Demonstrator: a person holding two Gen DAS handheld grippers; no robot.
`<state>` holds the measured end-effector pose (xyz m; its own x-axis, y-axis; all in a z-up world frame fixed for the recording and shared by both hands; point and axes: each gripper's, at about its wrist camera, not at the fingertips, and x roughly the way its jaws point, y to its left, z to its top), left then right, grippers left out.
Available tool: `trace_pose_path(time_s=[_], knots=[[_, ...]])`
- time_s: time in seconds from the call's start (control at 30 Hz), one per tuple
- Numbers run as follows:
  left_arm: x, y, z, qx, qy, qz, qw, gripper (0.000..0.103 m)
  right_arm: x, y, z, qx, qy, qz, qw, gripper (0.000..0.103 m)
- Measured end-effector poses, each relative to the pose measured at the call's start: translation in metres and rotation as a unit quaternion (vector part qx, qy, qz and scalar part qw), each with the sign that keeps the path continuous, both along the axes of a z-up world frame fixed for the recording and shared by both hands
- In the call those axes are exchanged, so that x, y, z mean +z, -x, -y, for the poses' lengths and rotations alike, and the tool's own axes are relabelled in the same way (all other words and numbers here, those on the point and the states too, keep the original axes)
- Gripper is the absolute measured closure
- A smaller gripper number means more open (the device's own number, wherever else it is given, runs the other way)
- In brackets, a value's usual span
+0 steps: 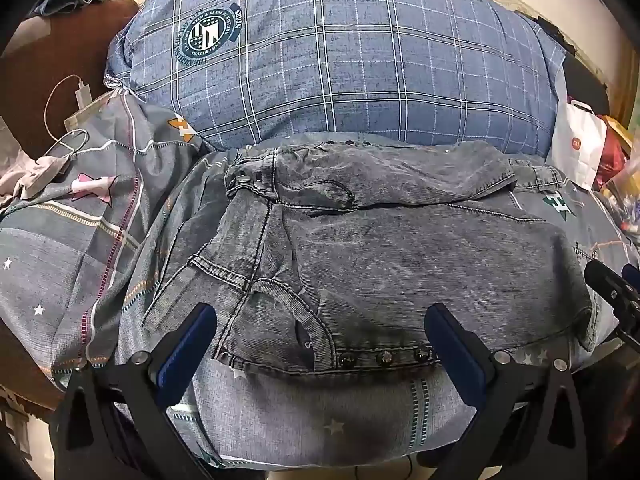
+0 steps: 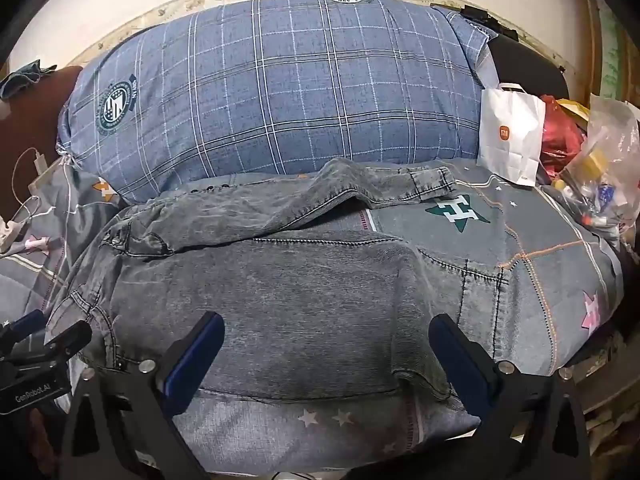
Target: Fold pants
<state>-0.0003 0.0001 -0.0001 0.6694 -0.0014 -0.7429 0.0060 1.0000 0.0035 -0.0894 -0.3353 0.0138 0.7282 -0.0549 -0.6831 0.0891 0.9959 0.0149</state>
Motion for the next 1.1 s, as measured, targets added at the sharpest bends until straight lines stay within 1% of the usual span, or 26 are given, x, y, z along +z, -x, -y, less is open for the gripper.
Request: trace_pose_path(time_s=[0.57,0.67,0.77,0.8,0.87,0.9,0.93,0.97,1.0,1.03,1.1], knots=[[0.000,0.001,0.001,0.001,0.000,-0.004,1.0000,0.000,-0.002,0.000,0.001,-0.001,-0.005,-0.004,1.000,0.000],[-0.005,-0.002,-0.007,0.003,0.011,-0.011,0.9999,0.000,-0.008,0.000,0.009,-0.001,-0.030,-0.016,0.999,0.000],[-0.014,-0.009,-0.024,0.014,0.030,-0.031,0.9990,0.000,-0.019,0.003,0.025,-0.003,-0.087,-0.044,0.995,0.000],[-0.019,-0.013,-0.033,0.022,0.039,-0.040,0.9982,0.000,-0.025,0.005,0.030,-0.004,-0.116,-0.058,0.992,0.000],[-0.031,-0.021,-0.053,0.042,0.057,-0.064,0.9955,0.000,-0.042,0.009,0.040,0.003,-0.179,-0.092,0.980,0.000],[-0.035,-0.023,-0.063,0.051,0.057,-0.065,0.9950,0.000,-0.051,0.011,0.044,0.005,-0.211,-0.107,0.972,0.000],[-0.036,-0.024,-0.067,0.056,0.052,-0.073,0.9944,0.000,-0.062,0.013,0.051,-0.001,-0.245,-0.127,0.961,0.000],[-0.039,-0.026,-0.075,0.063,0.060,-0.077,0.9932,0.000,-0.072,0.015,0.059,-0.009,-0.275,-0.145,0.950,0.000],[-0.042,-0.026,-0.079,0.067,0.071,-0.078,0.9922,0.000,-0.077,0.016,0.065,-0.014,-0.291,-0.150,0.945,0.000],[-0.044,-0.027,-0.083,0.073,0.068,-0.093,0.9907,0.000,-0.084,0.019,0.076,-0.030,-0.309,-0.152,0.938,0.000],[-0.049,-0.031,-0.088,0.081,0.070,-0.112,0.9880,0.000,-0.092,0.024,0.099,-0.069,-0.331,-0.150,0.929,0.000]])
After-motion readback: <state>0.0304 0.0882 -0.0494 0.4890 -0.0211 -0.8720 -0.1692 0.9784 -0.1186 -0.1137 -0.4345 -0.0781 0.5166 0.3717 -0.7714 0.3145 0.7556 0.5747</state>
